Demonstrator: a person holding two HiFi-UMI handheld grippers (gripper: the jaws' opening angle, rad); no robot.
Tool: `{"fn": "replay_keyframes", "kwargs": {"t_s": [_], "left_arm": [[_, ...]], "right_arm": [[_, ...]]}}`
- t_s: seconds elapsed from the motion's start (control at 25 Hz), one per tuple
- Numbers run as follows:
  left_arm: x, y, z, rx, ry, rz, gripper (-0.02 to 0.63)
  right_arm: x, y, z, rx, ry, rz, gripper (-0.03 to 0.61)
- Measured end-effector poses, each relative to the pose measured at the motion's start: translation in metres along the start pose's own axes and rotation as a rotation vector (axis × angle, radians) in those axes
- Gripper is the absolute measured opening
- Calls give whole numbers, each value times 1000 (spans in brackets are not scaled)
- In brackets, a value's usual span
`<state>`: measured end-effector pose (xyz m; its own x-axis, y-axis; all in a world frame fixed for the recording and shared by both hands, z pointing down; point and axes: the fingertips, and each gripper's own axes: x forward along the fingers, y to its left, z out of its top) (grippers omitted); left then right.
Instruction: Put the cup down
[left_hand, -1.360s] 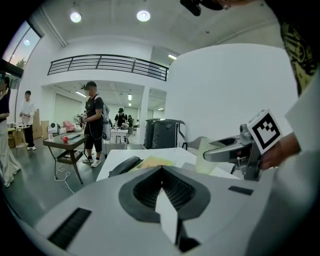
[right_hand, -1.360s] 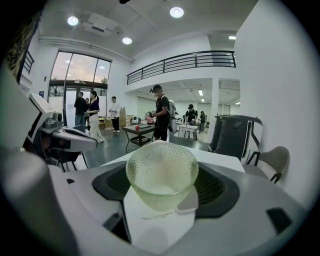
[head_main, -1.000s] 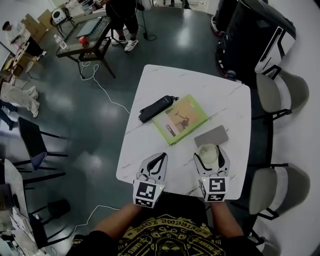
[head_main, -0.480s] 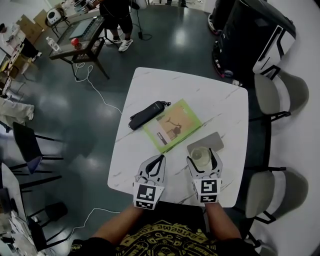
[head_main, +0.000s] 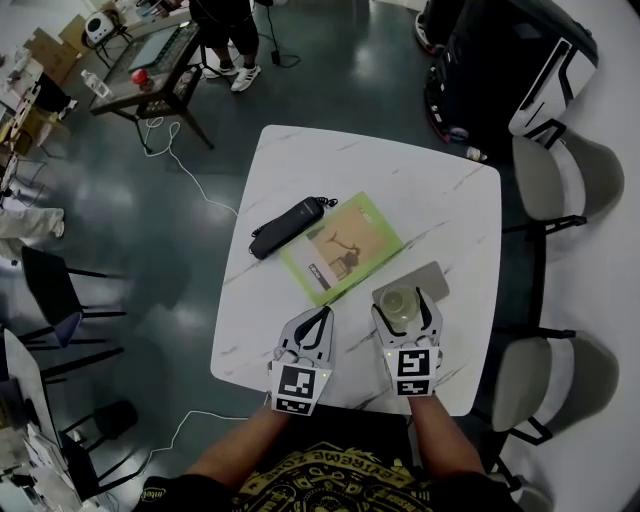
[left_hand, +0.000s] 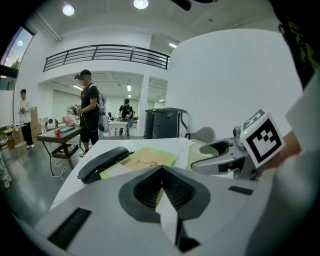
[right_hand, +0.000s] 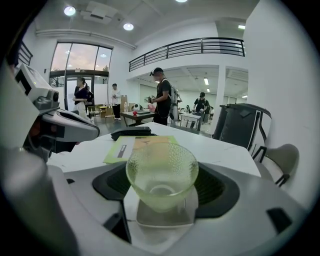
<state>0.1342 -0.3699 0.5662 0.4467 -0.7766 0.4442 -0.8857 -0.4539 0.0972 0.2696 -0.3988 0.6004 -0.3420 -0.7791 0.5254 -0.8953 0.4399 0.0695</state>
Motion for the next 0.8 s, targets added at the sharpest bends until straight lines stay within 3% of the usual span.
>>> {"fn": "replay_keyframes", "kwargs": {"t_s": [0.52, 0.8], "left_arm": [[6, -9, -5, 8, 14, -33, 8], [1, -12, 4, -17, -7, -44, 8]], "right_arm": [[4, -3, -5, 34, -26, 12, 382], [6, 0, -16, 49, 10, 52, 393]]}}
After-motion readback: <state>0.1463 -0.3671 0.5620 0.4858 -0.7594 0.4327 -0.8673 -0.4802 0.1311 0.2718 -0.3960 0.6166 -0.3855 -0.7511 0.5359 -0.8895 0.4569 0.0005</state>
